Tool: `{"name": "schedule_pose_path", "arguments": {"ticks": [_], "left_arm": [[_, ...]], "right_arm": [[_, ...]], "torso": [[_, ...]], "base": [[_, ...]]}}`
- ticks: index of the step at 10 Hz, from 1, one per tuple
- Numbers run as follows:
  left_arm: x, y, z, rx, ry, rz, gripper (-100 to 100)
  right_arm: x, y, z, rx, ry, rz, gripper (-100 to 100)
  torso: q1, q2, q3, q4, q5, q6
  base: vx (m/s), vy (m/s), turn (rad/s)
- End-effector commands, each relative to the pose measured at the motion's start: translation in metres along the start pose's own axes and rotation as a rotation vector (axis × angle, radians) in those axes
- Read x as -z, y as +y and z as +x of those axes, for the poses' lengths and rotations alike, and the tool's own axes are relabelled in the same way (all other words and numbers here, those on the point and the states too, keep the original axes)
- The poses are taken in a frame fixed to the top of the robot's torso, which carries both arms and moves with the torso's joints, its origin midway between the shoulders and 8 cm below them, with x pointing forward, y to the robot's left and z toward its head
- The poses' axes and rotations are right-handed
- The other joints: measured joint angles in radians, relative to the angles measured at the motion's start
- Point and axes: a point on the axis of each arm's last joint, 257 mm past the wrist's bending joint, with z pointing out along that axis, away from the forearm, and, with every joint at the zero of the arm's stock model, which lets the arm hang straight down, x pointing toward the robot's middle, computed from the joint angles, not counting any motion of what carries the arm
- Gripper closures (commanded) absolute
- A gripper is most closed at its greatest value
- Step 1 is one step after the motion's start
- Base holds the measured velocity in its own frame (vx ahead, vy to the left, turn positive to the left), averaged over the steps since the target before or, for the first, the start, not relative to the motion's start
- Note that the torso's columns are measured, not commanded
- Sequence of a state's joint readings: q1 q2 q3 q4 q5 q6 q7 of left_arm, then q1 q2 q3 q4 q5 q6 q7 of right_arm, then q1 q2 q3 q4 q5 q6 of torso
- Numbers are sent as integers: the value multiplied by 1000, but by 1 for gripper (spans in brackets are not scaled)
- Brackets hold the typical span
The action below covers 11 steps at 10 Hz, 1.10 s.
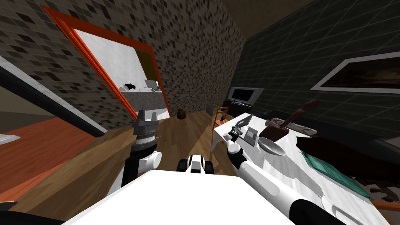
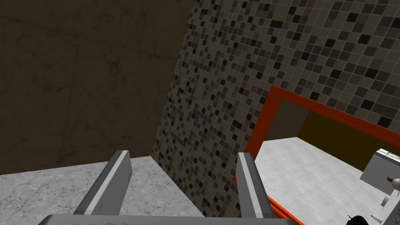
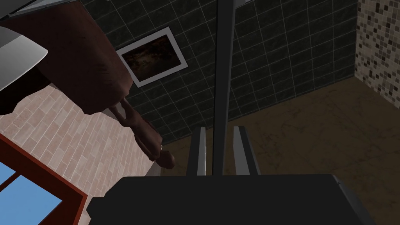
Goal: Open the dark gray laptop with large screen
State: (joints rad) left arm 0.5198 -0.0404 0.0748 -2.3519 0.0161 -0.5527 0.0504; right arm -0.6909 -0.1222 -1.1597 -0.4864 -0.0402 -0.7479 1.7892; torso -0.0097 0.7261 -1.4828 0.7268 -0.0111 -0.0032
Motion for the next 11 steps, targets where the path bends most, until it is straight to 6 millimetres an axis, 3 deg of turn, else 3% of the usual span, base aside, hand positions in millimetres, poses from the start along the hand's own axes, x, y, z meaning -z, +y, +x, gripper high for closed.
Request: {"name": "schedule_pose_path", "arguments": {"ticks": [1,2,3,5,6,7,9,10,11], "left_arm": [[0,0,0,0,0,0,0],[0,0,0,0,0,0,0],[0,0,0,0,0,0,0],[0,0,0,0,0,0,0],[0,0,0,0,0,0,0],[0,0,0,0,0,0,0],[0,0,0,0,0,0,0],[0,0,0,0,0,0,0],[0,0,0,0,0,0,0]], "right_arm": [[9,-13,17,-29,43,36,100],[9,-33,12,-9,17,91,100],[11,-37,17,-29,31,109,100],[7,-43,7,-49,9,130,100],[12,-41,19,-47,35,126,100],[15,-62,17,-27,21,188,100],[18,-70,23,-60,35,221,100],[6,-67,6,-53,-1,209,100],[11,-74,12,-82,-3,206,100]], "torso": [[0,-1,-1,-1,0,4],[2,-1,-1,-1,1,6],[-2,2,1,1,0,0],[1,2,1,0,0,3],[1,0,0,1,2,6],[1,-1,-1,0,1,3],[0,4,3,2,-1,-2],[0,0,1,1,-1,0],[2,-2,-1,3,4,2]], "base": [[0,0,0],[-72,-41,247],[-105,-72,296],[-38,-34,44],[6,9,-43],[-73,-33,233],[-84,-65,208],[-33,-15,13],[18,14,-49]]}}
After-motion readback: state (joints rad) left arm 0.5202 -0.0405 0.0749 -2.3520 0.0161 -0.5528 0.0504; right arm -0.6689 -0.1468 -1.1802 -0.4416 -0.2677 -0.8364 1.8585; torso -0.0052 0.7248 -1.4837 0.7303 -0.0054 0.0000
